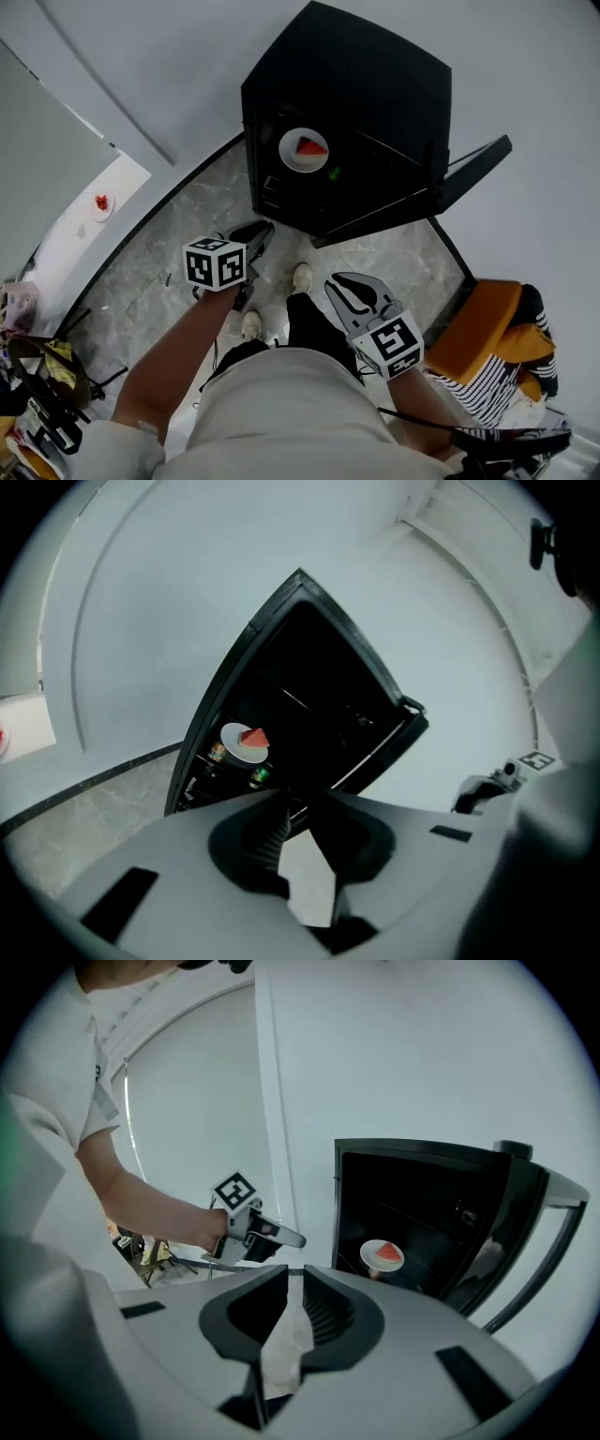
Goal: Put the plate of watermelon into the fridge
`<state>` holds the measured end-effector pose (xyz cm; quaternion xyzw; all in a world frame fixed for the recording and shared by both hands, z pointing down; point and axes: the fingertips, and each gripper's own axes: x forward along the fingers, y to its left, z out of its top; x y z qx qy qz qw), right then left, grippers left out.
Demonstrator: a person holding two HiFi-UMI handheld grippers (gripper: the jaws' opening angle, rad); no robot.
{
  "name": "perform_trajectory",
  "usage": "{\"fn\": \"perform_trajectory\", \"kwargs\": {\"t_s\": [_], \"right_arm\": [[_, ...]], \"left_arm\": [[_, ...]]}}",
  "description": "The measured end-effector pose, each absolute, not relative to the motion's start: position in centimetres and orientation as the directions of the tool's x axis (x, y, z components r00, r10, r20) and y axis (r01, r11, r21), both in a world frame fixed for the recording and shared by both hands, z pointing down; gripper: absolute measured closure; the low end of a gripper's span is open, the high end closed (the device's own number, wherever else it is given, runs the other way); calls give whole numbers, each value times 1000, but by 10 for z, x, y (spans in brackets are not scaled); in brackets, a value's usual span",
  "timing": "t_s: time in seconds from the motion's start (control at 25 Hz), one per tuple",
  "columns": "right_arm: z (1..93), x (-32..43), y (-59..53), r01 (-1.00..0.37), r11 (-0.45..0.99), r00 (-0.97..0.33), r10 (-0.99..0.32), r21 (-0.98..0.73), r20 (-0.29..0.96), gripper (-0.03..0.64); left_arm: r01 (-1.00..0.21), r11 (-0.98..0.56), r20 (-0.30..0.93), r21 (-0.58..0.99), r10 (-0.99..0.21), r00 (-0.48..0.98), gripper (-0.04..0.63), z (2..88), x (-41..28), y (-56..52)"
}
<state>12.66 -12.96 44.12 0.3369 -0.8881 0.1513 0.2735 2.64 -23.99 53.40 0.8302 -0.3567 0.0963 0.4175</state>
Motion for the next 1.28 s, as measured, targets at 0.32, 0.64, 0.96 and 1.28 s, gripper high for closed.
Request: {"fn": "perform_trajectory", "kwargs": {"t_s": [0.32,0.64,0.96,1.28], "right_arm": [[430,104,-85,-719,691,-600,-559,-79,572,586],[424,78,-48,-741,669,-584,-597,-60,550,595],[417,56,-20,-737,674,-580,-602,-39,549,598],[411,39,-10,-718,695,-592,-592,-24,547,601]], "left_arm": [[-571,-576,437,585,-369,820,582,482,-1,-131],[-493,-697,423,520,-291,858,583,448,-21,-70],[-422,-766,414,484,-225,882,583,424,-32,-20],[-424,-774,409,471,-234,882,583,419,-42,-4]]}}
